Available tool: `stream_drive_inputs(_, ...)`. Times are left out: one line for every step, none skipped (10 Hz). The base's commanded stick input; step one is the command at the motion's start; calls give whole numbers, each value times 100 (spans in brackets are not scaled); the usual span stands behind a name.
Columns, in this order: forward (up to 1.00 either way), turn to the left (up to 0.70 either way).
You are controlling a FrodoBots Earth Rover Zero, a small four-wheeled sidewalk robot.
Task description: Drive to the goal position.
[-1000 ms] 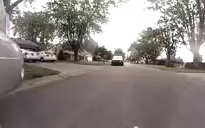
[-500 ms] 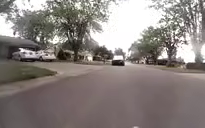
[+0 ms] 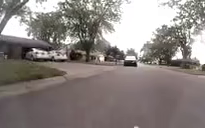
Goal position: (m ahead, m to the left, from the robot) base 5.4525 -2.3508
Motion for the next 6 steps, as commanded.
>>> stream_drive_inputs(70,30)
stream_drive_inputs(70,22)
stream_drive_inputs(70,8)
stream_drive_inputs(70,-5)
stream_drive_inputs(70,-5)
stream_drive_inputs(70,-5)
